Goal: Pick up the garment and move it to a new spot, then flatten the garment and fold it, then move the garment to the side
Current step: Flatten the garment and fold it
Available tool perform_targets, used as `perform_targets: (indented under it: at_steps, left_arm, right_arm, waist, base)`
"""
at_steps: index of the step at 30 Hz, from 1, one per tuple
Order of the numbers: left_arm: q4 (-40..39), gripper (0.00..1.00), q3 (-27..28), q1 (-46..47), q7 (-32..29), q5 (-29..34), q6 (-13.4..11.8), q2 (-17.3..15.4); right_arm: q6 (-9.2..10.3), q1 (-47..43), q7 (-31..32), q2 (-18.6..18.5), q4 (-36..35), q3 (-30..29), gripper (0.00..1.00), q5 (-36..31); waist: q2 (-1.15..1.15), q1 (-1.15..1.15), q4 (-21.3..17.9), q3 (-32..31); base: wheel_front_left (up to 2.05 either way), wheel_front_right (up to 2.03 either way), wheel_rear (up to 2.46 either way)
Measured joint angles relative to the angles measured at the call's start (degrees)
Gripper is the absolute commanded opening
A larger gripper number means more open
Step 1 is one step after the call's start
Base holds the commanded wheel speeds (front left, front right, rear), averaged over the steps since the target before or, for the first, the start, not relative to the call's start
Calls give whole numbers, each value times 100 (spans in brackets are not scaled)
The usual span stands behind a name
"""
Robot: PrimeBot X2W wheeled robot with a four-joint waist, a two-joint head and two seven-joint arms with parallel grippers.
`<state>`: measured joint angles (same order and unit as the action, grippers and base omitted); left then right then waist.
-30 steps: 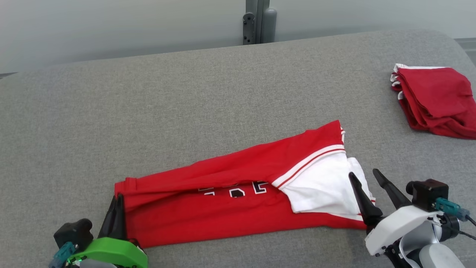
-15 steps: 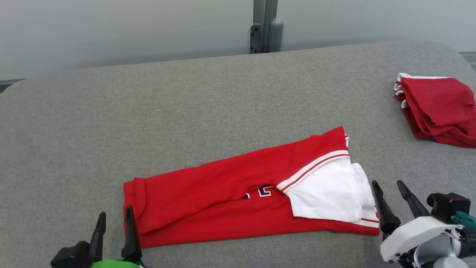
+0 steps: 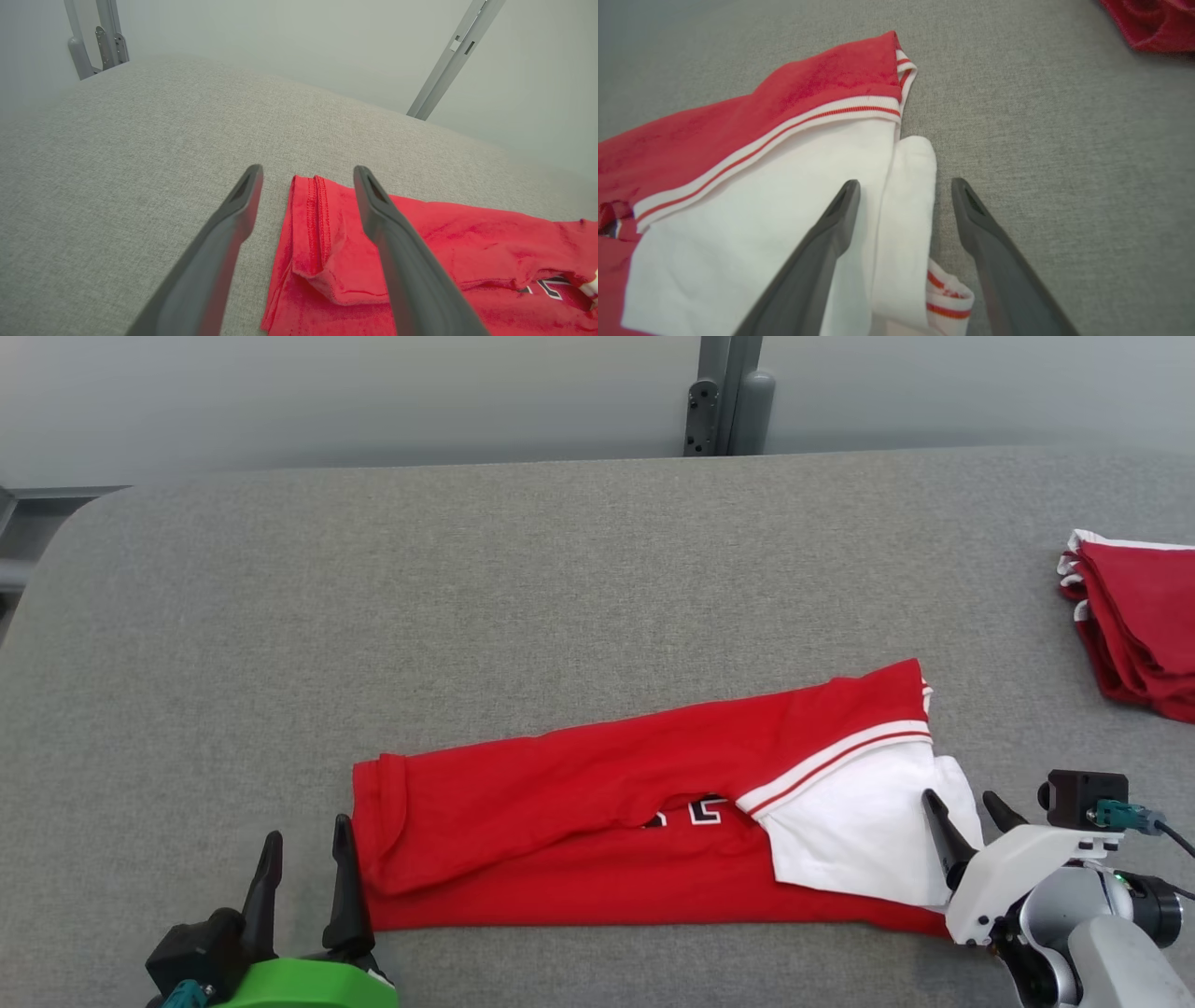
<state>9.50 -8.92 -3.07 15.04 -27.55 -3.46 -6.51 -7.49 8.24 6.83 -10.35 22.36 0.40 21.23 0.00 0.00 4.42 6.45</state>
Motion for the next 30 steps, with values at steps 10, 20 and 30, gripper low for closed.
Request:
perform_targets:
  at_steps: [10, 20, 30]
  left_arm:
    - [57, 100, 159, 27, 0, 136, 94, 109]
    - [70, 100, 314, 34, 0, 214, 160, 189]
    - [47, 100, 398, 34, 0, 344, 230, 209]
  right_arm:
    - [2, 582, 408, -54, 913, 487, 100, 510]
    - [0, 1032, 503, -171, 1313, 1112, 0, 576]
    - [-8, 1069, 231, -714, 1092, 1072, 0, 754]
  waist:
    - [0, 0, 261, 71]
    - [0, 0, 144, 71]
    - [0, 0, -356, 18]
  base:
    - [0, 0, 0]
    - [0, 0, 0]
    - [0, 0, 0]
